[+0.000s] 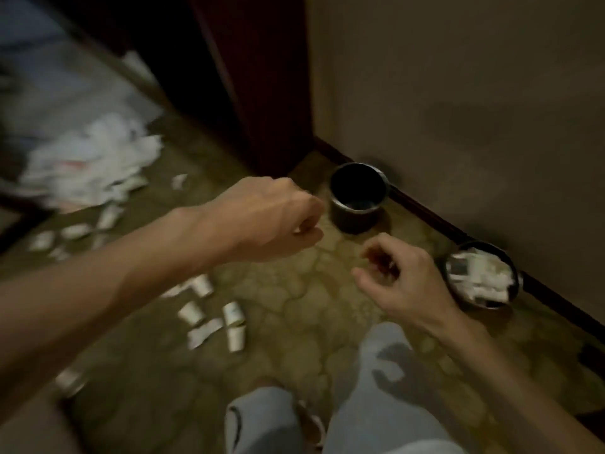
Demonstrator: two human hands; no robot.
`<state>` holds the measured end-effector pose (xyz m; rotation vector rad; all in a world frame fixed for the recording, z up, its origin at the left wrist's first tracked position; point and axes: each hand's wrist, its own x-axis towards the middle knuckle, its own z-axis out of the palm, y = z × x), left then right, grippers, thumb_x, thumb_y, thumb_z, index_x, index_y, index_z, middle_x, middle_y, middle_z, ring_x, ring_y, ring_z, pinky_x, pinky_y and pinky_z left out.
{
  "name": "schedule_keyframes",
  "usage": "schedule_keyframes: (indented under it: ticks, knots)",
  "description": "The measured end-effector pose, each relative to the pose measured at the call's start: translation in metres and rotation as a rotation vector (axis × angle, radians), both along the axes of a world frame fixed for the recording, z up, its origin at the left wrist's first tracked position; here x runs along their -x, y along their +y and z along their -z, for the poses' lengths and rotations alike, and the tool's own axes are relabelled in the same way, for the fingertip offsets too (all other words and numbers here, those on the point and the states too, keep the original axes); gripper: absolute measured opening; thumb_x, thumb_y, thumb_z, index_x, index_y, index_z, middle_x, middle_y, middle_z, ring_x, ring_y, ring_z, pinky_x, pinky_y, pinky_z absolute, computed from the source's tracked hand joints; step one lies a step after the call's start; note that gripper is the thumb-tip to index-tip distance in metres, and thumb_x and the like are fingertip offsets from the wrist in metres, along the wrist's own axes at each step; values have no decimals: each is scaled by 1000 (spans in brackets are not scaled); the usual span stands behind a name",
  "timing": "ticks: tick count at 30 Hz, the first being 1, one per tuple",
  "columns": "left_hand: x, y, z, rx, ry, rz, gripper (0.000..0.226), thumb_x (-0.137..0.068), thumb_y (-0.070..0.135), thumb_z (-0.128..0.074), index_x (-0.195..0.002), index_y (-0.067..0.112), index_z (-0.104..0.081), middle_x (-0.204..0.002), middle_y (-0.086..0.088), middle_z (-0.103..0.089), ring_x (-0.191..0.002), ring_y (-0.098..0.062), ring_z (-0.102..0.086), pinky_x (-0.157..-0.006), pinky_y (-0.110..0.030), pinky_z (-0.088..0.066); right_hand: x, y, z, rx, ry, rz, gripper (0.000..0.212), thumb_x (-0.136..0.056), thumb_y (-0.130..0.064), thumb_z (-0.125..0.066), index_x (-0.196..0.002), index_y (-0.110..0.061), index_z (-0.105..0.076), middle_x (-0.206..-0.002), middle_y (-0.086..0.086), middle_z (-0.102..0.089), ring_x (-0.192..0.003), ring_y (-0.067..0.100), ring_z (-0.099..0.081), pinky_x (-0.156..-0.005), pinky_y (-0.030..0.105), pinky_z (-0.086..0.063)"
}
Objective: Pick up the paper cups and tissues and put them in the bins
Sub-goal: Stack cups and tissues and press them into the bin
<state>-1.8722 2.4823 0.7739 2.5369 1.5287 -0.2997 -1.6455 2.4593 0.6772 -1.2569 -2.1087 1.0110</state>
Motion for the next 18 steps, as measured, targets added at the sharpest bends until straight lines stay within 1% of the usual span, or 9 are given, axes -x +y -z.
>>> schedule_keyframes:
  ticks: [2,3,6,8,10,11,13,15,18]
  knots:
    - [46,-63,-78,3,26,-75,25,-92,51,-42,-81,29,-47,-73,9,-52,-77,-23,-63,-57,-31,-41,51,-28,-59,-7,16,-177,30,-77,-50,-61,-101,-32,-59,-85,-15,-57,-78,5,-56,-63,18,-46]
    - [64,-97,-111,-1,28,-150,26,-91,51,-41,-84,28,-49,-75,7,-57,-79,-24,-64,-58,-32,-43,76,-42,-84,-6,26,-270,34,-77,-50,-62,-106,-32,-60,-88,-15,-57,-79,5,-56,-63,17,-46]
    - [97,-198,-180,-45,56,-404,26,-92,52,-39,-82,29,-46,-82,4,-64,-80,-24,-64,-61,-33,-44,135,-80,-141,-43,49,-595,27,-82,-51,-59,-103,-33,-58,-85,-18,-53,-75,3,-53,-61,15,-42]
    - [98,-284,-213,-110,44,-689,28,-91,53,-35,-78,29,-43,-74,5,-61,-70,-21,-59,-58,-32,-42,176,-119,-170,-94,28,-909,24,-84,-54,-53,-98,-35,-55,-81,-19,-49,-73,3,-51,-60,19,-42]
    - [88,-329,-215,-128,35,-869,32,-92,53,-35,-73,28,-41,-62,10,-48,-56,-11,-46,-54,-30,-36,185,-140,-178,-102,47,-1038,29,-83,-57,-49,-98,-34,-55,-79,-19,-48,-71,2,-50,-61,23,-46]
    - [75,-365,-217,-152,44,-1020,35,-94,52,-35,-70,27,-40,-57,12,-41,-52,-6,-39,-53,-30,-34,196,-158,-180,-124,60,-1160,33,-83,-59,-48,-101,-33,-56,-81,-19,-49,-71,2,-50,-63,25,-48]
    - [33,-436,-208,-193,5,-1353,38,-97,51,-38,-66,28,-36,-52,11,-36,-48,-5,-36,-49,-27,-31,208,-199,-179,-163,31,-1448,45,-81,-65,-43,-109,-33,-56,-86,-19,-49,-74,0,-49,-68,25,-49]
    - [-25,-496,-191,-218,-19,-1656,37,-96,54,-38,-68,30,-36,-55,11,-39,-51,-2,-38,-49,-22,-26,207,-247,-177,-193,5,-1675,54,-79,-71,-38,-117,-35,-53,-90,-24,-45,-77,-4,-46,-71,19,-46]
    - [-122,-556,-157,-238,-84,-2111,31,-95,56,-40,-76,33,-46,-69,16,-47,-64,0,-44,-55,-18,-30,187,-320,-160,-176,-9,-1976,47,-83,-66,-47,-119,-37,-51,-88,-30,-39,-78,-11,-45,-66,6,-33]
